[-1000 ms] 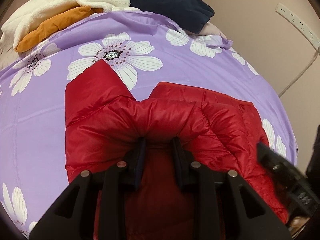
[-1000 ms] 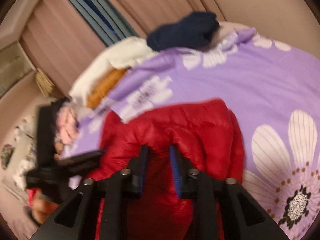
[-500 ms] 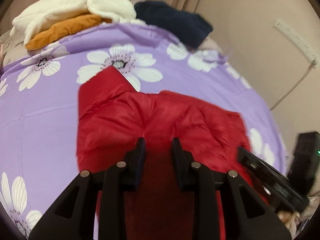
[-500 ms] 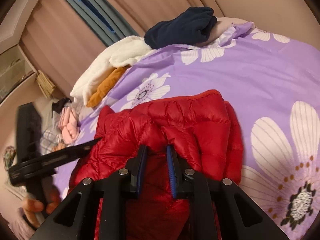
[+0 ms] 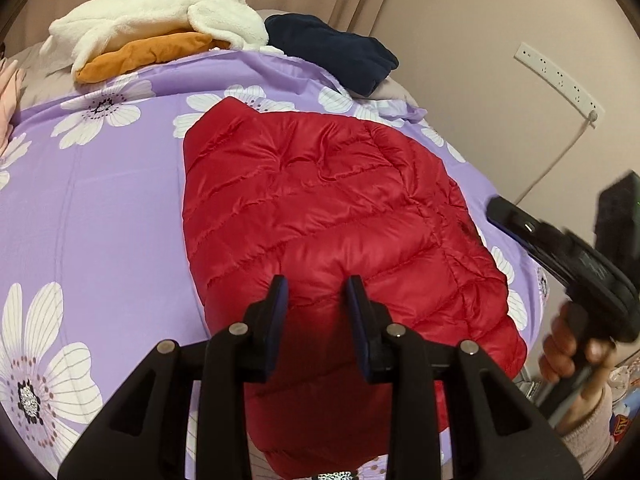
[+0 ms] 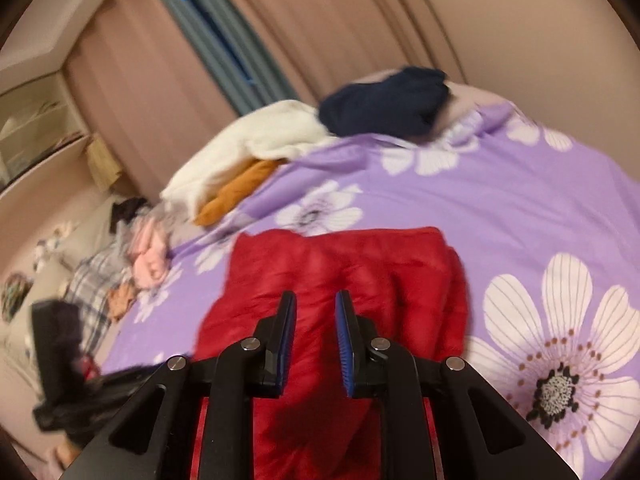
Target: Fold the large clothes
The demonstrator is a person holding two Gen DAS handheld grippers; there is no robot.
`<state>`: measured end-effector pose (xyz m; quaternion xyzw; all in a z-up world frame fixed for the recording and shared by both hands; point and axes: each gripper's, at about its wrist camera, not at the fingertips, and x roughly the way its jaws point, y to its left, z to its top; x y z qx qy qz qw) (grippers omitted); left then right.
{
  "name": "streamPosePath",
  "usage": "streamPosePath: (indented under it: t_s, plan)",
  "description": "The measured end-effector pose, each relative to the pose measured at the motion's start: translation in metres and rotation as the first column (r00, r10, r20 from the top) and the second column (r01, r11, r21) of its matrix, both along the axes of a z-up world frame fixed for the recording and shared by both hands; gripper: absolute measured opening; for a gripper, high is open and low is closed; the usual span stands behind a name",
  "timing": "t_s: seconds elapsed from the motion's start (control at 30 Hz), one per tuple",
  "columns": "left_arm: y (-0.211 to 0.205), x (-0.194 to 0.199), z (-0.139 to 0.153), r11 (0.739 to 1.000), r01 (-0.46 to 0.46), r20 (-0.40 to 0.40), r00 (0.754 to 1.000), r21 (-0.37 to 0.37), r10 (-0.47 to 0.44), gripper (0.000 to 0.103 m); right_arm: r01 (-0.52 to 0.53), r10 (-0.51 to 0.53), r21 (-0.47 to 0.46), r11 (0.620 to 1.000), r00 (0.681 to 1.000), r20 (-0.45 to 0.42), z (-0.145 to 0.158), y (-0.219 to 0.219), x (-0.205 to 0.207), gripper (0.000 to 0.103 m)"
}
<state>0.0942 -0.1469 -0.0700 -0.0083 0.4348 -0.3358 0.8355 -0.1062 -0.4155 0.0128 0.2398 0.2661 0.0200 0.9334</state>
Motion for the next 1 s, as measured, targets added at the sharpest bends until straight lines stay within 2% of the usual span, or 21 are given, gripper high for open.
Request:
streamPosePath:
  t_s: [0.17,0.27,0.4,1.0]
  plan:
    - [-0.003,-0.004,-0.002,1.0,-0.002,0.009,1.0,0.013,0.002,0.03,-0.031,0.029,-0.08,0.996,0.999,-0.03,-0.007,0.014,-0.004,0.018]
    - [-0.006,-0.006,-0.002,1.0,-0.001,0.017,1.0,0.026,0.001,0.03,-0.02,0.015,-0.049,0.999,0.994,-0.107,-0.026,0.005,0.004,0.018]
    - [-0.008,-0.008,-0.006,0.999,0.006,0.023,1.0,0.037,-0.007,0.03,-0.013,0.006,-0.046,0.999,0.989,-0.147,-0.042,0.001,0.008,0.018]
    - [-0.011,-0.01,-0.014,0.998,0.01,0.021,1.0,0.06,-0.012,0.032,0.0,0.006,0.035,0.999,0.984,-0.179,-0.061,-0.008,0.006,0.018]
